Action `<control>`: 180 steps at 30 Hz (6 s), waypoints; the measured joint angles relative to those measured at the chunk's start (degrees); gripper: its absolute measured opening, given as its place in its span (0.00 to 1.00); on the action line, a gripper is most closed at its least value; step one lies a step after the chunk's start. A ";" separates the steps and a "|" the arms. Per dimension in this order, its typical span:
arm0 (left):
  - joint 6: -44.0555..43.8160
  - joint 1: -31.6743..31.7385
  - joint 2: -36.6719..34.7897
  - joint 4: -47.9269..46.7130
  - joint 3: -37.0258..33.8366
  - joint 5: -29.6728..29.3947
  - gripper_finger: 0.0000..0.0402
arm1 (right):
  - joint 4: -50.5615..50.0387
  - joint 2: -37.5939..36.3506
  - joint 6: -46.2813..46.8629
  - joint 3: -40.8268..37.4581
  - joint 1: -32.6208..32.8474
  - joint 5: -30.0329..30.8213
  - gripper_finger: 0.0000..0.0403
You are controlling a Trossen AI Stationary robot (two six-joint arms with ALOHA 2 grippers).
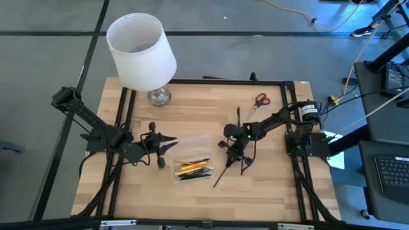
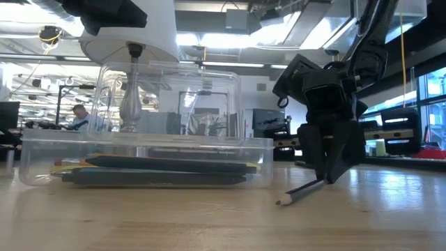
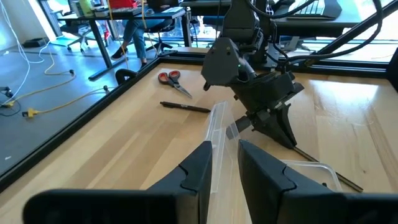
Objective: Pick & place school supplies into a supply box
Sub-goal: Put the black pencil into the transparent supply box
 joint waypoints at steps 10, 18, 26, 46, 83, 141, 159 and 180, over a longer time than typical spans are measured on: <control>0.00 0.00 -0.01 0.01 0.00 0.02 0.18 | 4.29 -0.16 4.81 -0.16 4.46 6.26 0.09; 0.00 0.00 -0.01 0.00 0.00 0.06 0.18 | 6.55 -0.46 20.38 0.04 9.12 14.17 0.10; -0.20 0.00 -0.01 0.00 0.00 2.68 0.18 | 9.63 -0.73 28.51 0.17 16.04 28.32 0.09; -0.17 0.00 -0.01 0.01 0.00 4.17 0.18 | 13.01 -0.69 52.41 -0.33 31.69 51.43 0.11; -0.65 0.00 -0.01 0.03 0.00 4.15 0.18 | 15.83 -0.25 61.33 -0.74 34.19 57.39 0.08; -1.55 0.00 -0.01 -0.31 -0.02 3.70 0.18 | 0.97 -9.23 50.76 12.54 24.31 59.52 0.08; -1.60 0.00 -0.01 -0.98 -0.02 3.72 0.18 | -10.38 0.14 59.81 23.21 21.57 58.46 0.09; -1.64 0.00 -0.01 -0.85 -0.02 3.72 0.18 | -9.98 0.12 56.82 23.50 21.57 58.45 0.17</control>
